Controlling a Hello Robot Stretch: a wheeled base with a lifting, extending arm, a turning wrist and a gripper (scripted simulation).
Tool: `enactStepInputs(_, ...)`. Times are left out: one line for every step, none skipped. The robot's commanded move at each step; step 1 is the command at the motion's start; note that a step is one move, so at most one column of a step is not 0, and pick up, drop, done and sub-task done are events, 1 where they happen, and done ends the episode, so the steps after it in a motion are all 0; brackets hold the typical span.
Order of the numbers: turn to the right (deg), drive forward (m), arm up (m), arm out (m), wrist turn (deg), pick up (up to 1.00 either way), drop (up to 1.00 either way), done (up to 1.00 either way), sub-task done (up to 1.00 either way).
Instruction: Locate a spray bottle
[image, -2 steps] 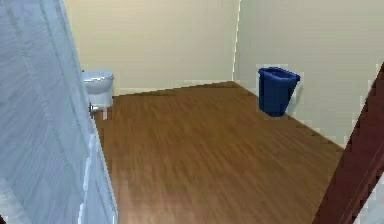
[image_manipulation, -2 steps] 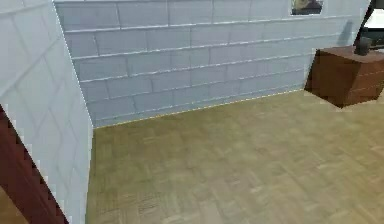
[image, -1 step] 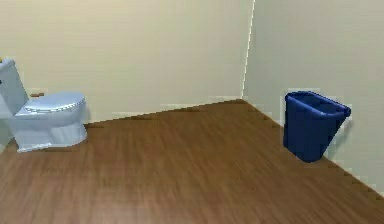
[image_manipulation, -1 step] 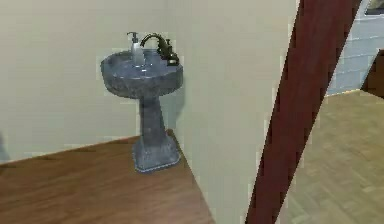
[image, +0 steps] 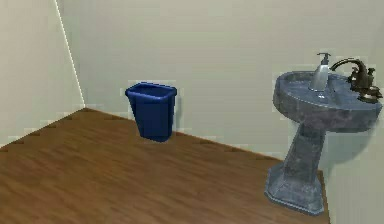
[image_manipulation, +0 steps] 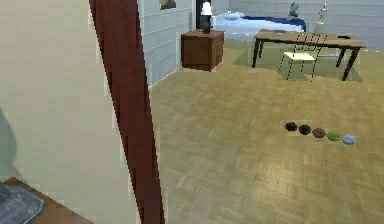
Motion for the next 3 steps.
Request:
enactStepInputs(18.0,0.00,0.00,0.00,0.0,0.00,0.00,0.00,0.00)
enactStepInputs(0.0,0.10,0.00,0.00,0.0,0.00,0.00,0.00,0.00)
enactStepInputs(-45.0,0.00,0.00,0.00,0.0,0.00,0.00,0.00,0.00)
